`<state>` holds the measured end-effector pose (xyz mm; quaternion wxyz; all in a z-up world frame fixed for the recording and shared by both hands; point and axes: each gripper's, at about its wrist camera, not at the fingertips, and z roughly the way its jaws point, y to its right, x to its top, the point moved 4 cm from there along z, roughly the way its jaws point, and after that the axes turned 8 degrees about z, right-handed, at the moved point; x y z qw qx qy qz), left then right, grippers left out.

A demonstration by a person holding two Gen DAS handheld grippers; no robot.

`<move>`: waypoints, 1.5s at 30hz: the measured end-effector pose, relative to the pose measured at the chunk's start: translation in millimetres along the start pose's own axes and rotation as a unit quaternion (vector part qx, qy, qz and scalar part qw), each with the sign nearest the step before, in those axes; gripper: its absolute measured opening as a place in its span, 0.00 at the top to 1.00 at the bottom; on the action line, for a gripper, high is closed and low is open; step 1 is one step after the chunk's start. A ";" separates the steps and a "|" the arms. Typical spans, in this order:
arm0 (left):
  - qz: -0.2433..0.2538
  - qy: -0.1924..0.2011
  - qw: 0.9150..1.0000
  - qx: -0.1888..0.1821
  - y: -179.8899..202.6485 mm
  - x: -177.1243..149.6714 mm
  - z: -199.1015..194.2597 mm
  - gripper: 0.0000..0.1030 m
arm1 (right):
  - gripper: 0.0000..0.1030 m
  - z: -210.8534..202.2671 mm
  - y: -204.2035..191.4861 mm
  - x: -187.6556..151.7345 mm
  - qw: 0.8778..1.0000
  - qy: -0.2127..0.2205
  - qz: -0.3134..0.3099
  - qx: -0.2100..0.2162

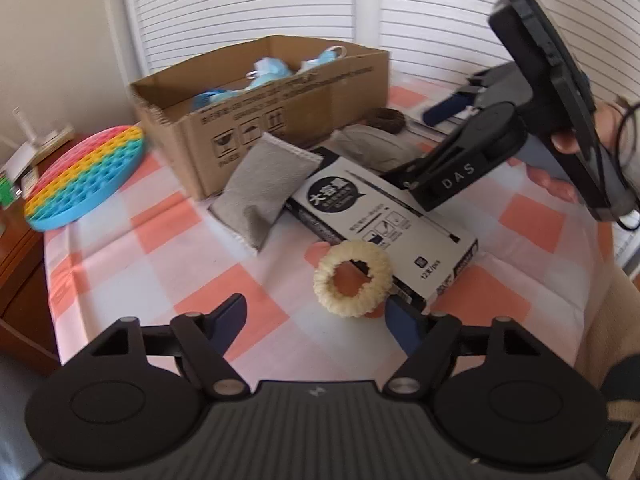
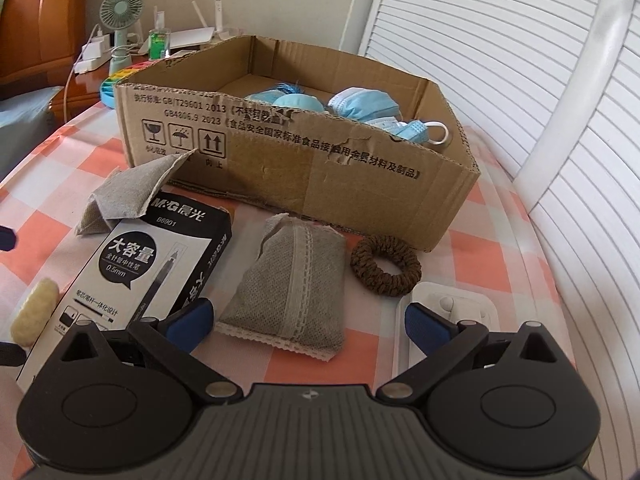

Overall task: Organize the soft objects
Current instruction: 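Grasp the cream fuzzy scrunchie with the left gripper while the right gripper grasps the grey sachet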

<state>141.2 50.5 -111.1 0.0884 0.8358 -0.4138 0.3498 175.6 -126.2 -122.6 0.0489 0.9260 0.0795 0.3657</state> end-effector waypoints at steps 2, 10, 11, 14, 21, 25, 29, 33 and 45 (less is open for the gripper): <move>0.022 -0.001 1.000 -0.020 -0.1 1.3 4.2 0.36 | 0.00 -0.2 -0.2 0.6 1.000 -0.002 -0.005 0.006; 0.070 0.016 0.994 -0.083 -5.0 7.8 12.2 0.52 | 0.11 -4.5 -3.4 1.3 0.999 0.002 -0.036 0.026; 0.075 0.018 0.993 -0.088 -5.1 8.5 12.7 0.55 | 0.13 -5.0 -3.7 1.8 0.999 0.001 -0.041 0.031; 0.079 0.018 0.991 -0.105 -6.1 9.3 13.1 0.67 | 0.18 -7.1 -5.4 3.6 0.997 -0.001 -0.051 0.053; 0.082 0.022 0.992 -0.092 -6.7 7.3 10.8 0.72 | 0.24 -2.0 -7.2 11.0 0.997 -0.009 -0.050 0.066; 0.076 0.019 0.993 -0.089 -9.8 3.1 5.9 0.72 | 0.38 0.9 -7.0 13.9 0.997 -0.011 -0.044 0.062; 0.074 0.015 0.993 -0.087 -10.6 -0.5 2.3 0.72 | 0.57 1.6 -6.5 15.9 0.997 -0.018 -0.053 0.057; 0.076 0.010 0.993 -0.087 -9.1 -4.7 -2.5 0.72 | 0.62 -4.9 -2.6 17.3 0.996 -0.029 -0.050 0.073; 0.082 0.009 0.994 -0.072 -10.1 -2.8 1.8 0.50 | 0.43 -5.6 3.3 19.2 0.996 -0.032 -0.027 0.074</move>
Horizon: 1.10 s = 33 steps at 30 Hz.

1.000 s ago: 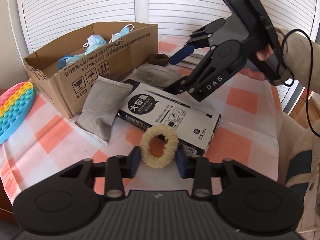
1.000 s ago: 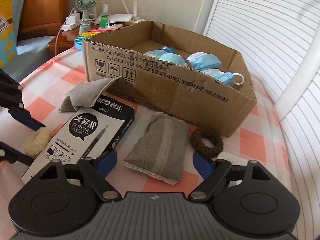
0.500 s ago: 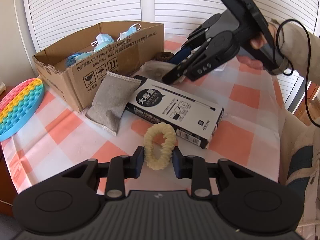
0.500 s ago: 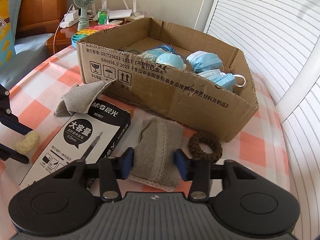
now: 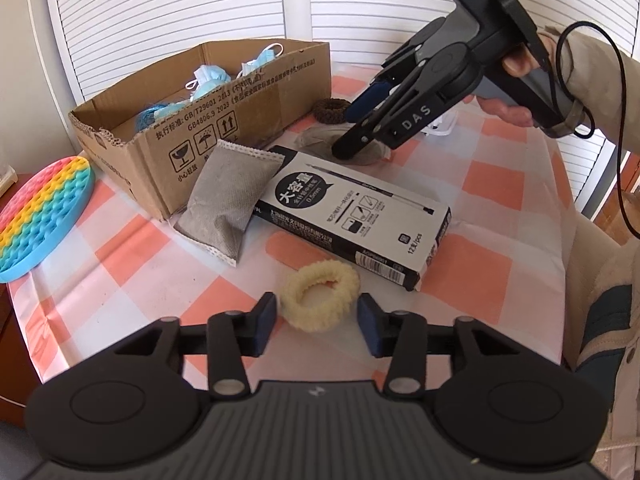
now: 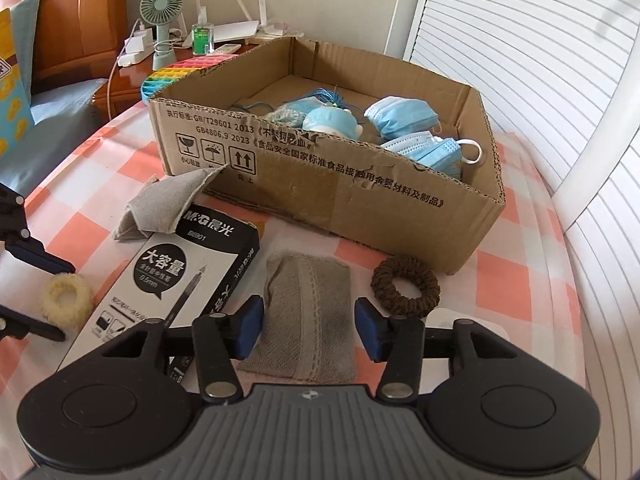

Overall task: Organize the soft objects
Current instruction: 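Grasp the cream fuzzy scrunchie with the left gripper while the right gripper grasps the grey sachet, then lift the scrunchie toward the box with the left gripper while the right gripper lifts the sachet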

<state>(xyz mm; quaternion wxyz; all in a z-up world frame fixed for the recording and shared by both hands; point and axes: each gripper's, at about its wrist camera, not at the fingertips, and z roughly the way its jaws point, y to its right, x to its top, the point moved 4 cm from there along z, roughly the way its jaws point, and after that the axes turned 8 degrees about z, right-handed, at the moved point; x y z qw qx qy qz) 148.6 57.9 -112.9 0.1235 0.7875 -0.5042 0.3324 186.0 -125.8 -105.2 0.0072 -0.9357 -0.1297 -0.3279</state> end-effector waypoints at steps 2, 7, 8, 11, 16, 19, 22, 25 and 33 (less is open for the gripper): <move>-0.002 0.000 1.000 0.000 -1.1 0.8 1.7 0.46 | 0.43 4.1 0.6 -0.5 1.000 -0.001 0.002 -0.003; -0.004 0.000 1.000 -0.013 -1.3 2.4 3.8 0.46 | 0.43 11.5 1.7 -1.8 1.000 -0.006 0.012 0.003; -0.004 0.000 1.000 -0.014 -1.4 2.7 4.4 0.46 | 0.44 11.6 1.3 -1.8 1.000 -0.006 0.008 0.003; -0.019 0.002 1.000 -0.025 -3.6 4.2 6.6 0.56 | 0.46 11.7 1.3 -1.9 1.000 -0.004 0.005 0.004; -0.020 -0.001 1.000 -0.021 -1.4 7.1 3.0 0.70 | 0.66 8.1 -0.8 -2.8 1.000 -0.001 0.000 0.005; -0.022 0.000 1.000 -0.012 -0.6 8.7 -3.4 0.70 | 0.71 3.0 -0.7 -2.6 1.000 0.004 0.001 0.004; -0.030 0.002 1.000 -0.007 0.5 11.6 -11.6 0.70 | 0.71 -4.0 2.3 -2.3 1.000 0.009 0.006 0.009; -0.033 0.002 0.999 0.004 3.2 15.2 -20.3 0.70 | 0.71 -14.4 5.5 -2.8 1.000 0.017 0.011 0.011; -0.057 0.015 0.998 0.030 7.7 38.8 -49.1 0.70 | 0.71 -56.3 12.8 -2.0 0.999 0.047 0.005 0.019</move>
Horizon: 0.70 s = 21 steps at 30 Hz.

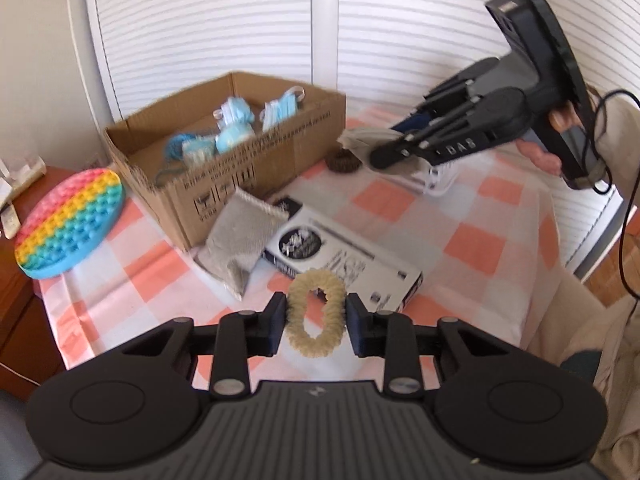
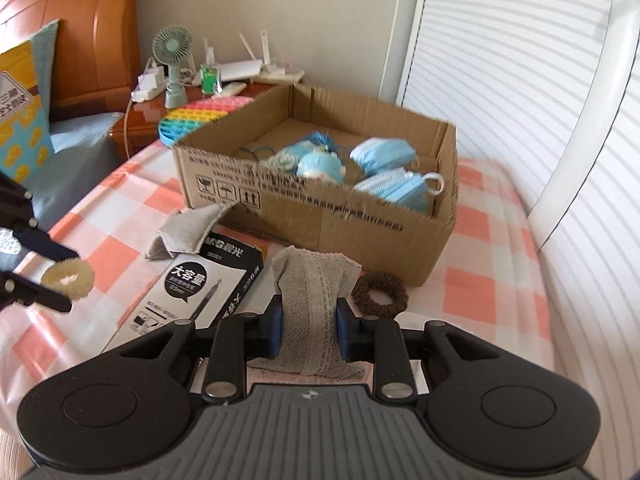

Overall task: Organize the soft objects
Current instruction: 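Lift the scrunchie toward the box with the left gripper while the right gripper lifts the sachet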

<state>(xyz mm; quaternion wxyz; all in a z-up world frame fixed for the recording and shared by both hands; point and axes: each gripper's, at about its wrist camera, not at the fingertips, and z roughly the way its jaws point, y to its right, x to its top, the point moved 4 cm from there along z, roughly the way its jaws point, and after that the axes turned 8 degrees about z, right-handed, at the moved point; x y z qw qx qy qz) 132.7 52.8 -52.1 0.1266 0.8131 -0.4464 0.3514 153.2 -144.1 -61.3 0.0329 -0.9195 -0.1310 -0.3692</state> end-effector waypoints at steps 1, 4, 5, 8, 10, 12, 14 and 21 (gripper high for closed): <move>0.000 0.001 1.000 0.004 1.0 4.7 -2.5 0.70 | 0.71 -5.6 0.4 0.8 1.000 0.004 -0.004 0.001; 0.002 0.003 1.000 0.022 3.9 20.3 -7.2 0.70 | 0.71 -22.6 -0.2 4.7 1.000 0.017 -0.017 0.005; 0.003 0.003 1.000 0.027 4.5 25.0 -8.1 0.70 | 0.71 -27.8 0.2 6.2 1.000 0.021 -0.021 0.007; 0.003 -0.003 0.999 0.049 4.5 41.5 -6.3 0.70 | 0.71 -41.8 1.5 11.3 0.999 0.033 -0.031 0.010; -0.002 -0.006 0.998 0.061 2.3 51.5 -3.7 0.70 | 0.71 -48.6 2.1 14.6 0.998 0.039 -0.036 0.014; -0.010 -0.011 0.997 0.071 -1.4 61.6 0.2 0.70 | 0.71 -53.4 2.6 18.4 0.998 0.045 -0.038 0.015; -0.012 -0.012 0.996 0.082 -6.2 72.1 5.3 0.70 | 0.71 -56.7 4.1 23.2 0.998 0.052 -0.040 0.017; -0.026 -0.006 0.994 0.103 -38.6 108.7 27.2 0.70 | 0.71 -56.1 9.9 41.8 0.997 0.067 -0.037 0.022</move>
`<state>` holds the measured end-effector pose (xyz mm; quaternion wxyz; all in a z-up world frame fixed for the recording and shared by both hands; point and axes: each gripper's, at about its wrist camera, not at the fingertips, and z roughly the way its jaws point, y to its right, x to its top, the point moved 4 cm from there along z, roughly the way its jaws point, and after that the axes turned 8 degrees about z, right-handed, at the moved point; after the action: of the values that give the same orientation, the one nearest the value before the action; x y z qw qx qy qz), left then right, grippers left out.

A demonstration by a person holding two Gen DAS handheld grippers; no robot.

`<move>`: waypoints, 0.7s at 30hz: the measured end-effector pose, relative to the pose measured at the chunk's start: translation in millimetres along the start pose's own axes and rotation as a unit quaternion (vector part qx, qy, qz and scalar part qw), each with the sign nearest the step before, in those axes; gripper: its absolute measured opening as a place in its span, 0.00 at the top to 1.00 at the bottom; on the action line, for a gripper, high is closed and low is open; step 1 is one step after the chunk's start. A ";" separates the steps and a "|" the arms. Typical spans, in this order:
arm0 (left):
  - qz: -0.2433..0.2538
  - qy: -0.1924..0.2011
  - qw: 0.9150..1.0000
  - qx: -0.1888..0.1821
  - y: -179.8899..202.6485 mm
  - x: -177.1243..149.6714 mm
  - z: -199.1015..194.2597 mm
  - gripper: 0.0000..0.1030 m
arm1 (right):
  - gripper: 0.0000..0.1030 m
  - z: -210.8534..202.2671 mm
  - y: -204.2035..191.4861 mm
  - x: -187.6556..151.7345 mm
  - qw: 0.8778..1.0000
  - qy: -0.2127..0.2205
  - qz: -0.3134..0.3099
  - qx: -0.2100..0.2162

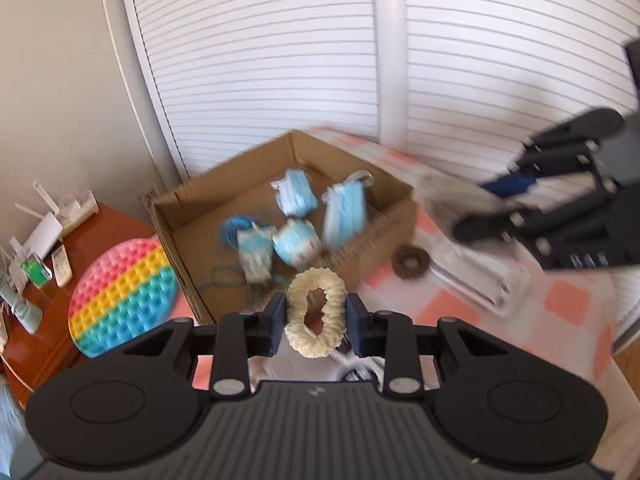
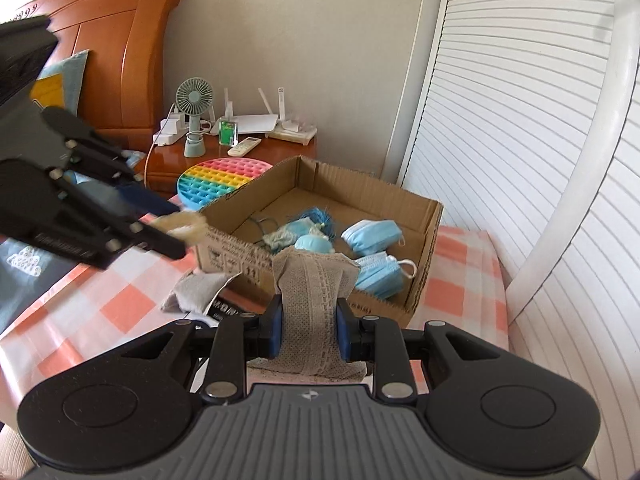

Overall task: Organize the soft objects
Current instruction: 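Lift the scrunchie toward the box with the left gripper while the right gripper lifts the sachet, then open the left gripper over the box while the right gripper releases the sachet into it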

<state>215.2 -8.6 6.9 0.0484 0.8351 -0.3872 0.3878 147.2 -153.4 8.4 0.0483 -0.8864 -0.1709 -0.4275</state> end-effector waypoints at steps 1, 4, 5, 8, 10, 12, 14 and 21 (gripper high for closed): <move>-0.002 0.002 1.000 0.004 -5.1 5.9 5.5 0.70 | 0.71 1.8 1.3 2.4 1.000 0.000 -0.001 -0.001; -0.018 0.011 1.000 0.022 -21.2 21.5 21.6 0.69 | 0.71 8.6 4.8 9.0 1.000 0.001 0.002 -0.003; -0.025 0.014 0.999 0.031 -26.4 25.0 27.4 0.63 | 0.71 10.8 5.8 11.3 1.000 0.001 0.003 -0.004; -0.038 0.028 0.998 0.052 -36.5 28.9 39.5 0.31 | 0.71 19.6 8.4 18.2 1.000 0.001 0.005 -0.005; -0.052 0.036 0.996 0.061 -41.6 25.5 41.2 0.16 | 0.71 25.5 9.0 22.6 1.000 0.000 0.007 -0.005; -0.064 0.034 0.995 0.063 -43.3 18.4 37.6 0.15 | 0.71 31.4 8.3 26.5 1.000 -0.001 0.006 -0.005; -0.077 0.033 0.994 0.071 -41.8 7.5 27.7 0.09 | 0.71 37.1 7.9 30.4 1.000 -0.003 0.007 -0.004; -0.116 0.043 0.988 0.089 -21.4 -42.4 -25.9 0.01 | 0.71 59.8 0.3 54.9 1.000 -0.006 0.006 0.003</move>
<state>197.0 42.0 0.5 0.0353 0.8577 -0.2494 0.4482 223.2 -125.5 13.3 0.0520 -0.8898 -0.1674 -0.4214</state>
